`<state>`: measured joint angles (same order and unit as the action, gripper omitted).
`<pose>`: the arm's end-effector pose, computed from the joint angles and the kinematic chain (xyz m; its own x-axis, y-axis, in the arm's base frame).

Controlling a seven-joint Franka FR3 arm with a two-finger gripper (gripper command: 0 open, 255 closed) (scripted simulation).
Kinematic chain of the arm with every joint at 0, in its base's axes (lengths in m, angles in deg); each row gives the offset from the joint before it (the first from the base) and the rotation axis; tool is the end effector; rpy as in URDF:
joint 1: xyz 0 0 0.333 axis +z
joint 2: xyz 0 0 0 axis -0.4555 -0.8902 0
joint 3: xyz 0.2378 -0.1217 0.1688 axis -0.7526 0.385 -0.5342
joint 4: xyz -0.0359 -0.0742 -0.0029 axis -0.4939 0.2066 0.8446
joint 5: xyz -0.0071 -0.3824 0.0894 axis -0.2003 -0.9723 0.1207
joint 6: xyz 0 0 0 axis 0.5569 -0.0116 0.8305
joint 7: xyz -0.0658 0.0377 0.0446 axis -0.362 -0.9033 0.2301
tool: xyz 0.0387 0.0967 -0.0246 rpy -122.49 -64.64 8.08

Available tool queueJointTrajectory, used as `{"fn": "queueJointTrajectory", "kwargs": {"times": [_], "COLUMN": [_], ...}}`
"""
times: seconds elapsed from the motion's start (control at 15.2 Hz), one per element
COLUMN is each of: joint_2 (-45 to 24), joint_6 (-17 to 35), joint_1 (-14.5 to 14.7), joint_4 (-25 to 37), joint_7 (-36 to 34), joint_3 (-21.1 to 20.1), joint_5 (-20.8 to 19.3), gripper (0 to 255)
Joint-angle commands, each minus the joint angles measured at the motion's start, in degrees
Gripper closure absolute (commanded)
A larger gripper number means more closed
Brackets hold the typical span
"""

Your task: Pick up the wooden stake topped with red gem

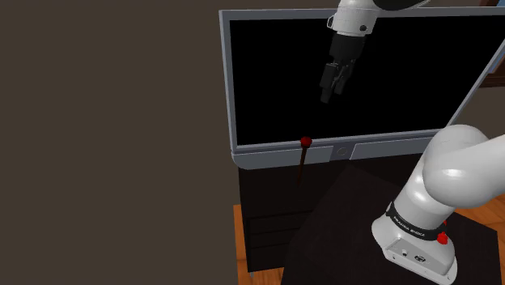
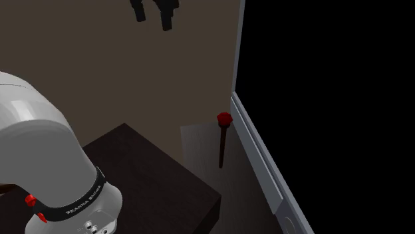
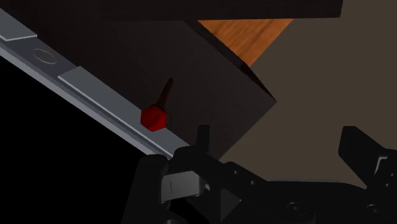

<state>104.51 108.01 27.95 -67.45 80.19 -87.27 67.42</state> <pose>0.3069 0.0064 0.5622 0.9993 0.0022 0.0384 0.0041 -0.9988 -0.0485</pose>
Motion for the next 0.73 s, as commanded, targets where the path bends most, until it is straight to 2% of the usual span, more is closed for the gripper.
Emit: {"fn": "queueJointTrajectory", "kwargs": {"times": [0.0,0.33,0.66], "joint_2": [0.0,-3.8,-10.5], "joint_6": [0.0,9.2,18.8], "joint_1": [0.0,-0.8,-1.1], "joint_4": [0.0,-5.3,-8.4], "joint_7": [0.0,6.5,13.3], "joint_3": [0.0,5.1,10.4], "joint_5": [0.0,-1.4,-1.9], "gripper": [0,0,0]}}
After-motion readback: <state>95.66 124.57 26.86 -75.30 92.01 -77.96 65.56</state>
